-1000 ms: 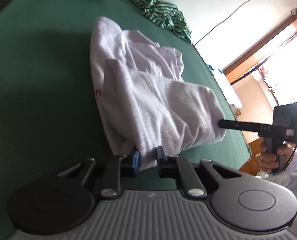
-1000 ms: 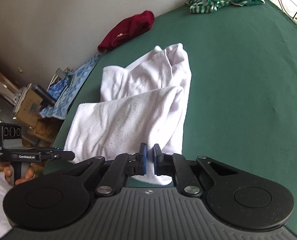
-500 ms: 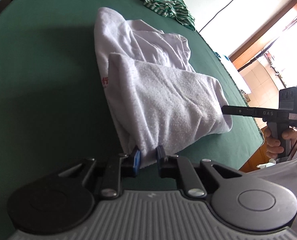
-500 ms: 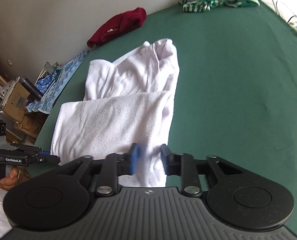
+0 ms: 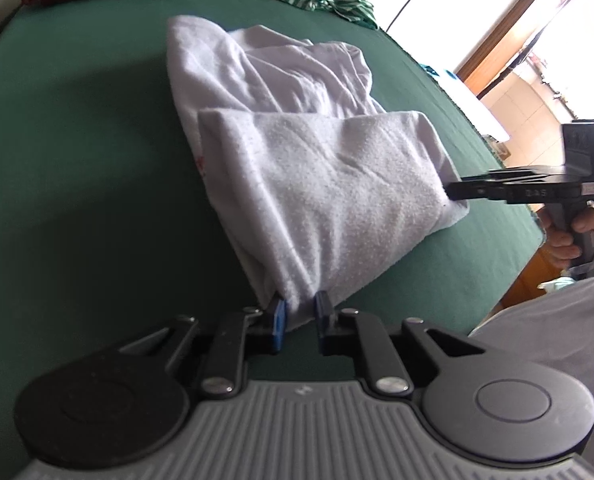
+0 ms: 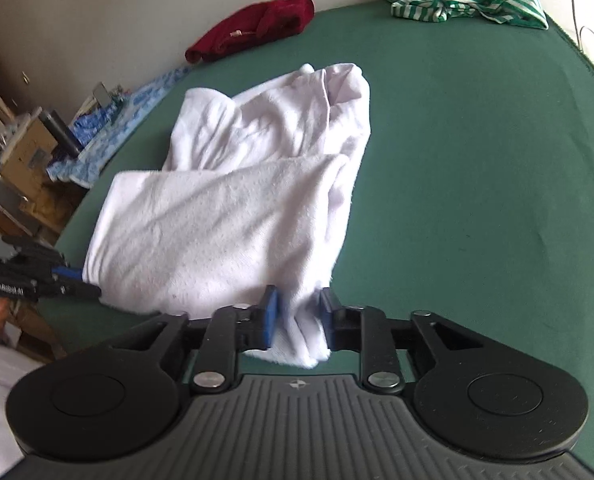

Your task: Fold clothes

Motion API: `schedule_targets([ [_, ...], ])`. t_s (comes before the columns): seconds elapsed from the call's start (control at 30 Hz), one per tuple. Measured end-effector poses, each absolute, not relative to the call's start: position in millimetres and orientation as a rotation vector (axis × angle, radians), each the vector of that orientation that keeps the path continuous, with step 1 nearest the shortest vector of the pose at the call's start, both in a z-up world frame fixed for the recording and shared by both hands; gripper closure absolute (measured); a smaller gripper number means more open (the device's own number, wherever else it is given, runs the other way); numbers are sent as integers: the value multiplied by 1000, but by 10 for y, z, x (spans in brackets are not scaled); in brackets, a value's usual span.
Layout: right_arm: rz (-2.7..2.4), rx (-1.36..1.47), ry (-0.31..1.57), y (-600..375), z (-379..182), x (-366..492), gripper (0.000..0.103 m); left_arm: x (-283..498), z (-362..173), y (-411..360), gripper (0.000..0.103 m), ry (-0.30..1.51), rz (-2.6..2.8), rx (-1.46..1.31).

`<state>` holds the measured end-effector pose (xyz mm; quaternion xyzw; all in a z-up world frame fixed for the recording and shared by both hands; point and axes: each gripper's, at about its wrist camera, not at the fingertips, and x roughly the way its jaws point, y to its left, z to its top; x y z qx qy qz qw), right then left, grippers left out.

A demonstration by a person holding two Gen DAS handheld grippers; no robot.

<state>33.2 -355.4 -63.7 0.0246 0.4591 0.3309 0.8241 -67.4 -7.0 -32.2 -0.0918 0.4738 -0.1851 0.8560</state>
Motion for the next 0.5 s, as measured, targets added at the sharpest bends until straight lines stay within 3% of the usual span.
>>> schedule_targets([
  [0.2,725,20,761,-3401,-204,280,74,-611,28,-113,92,868,-335,-77],
  [0.27,767,17,769,-3164,-304,341,78,-447,-24,-270,86,832,-346,-74],
  [0.43,644,-4,772,-2921,-733,647,82,-80,-476,-454,85,875,-265,-19],
  [0.47,620,22,782,-2976,-794,704,91,-95,-522,-416,77,876,-261,-19],
  [0.5,605,41,790,-3025,-817,738,93,-123,-555,-375,75,869,-259,-18],
])
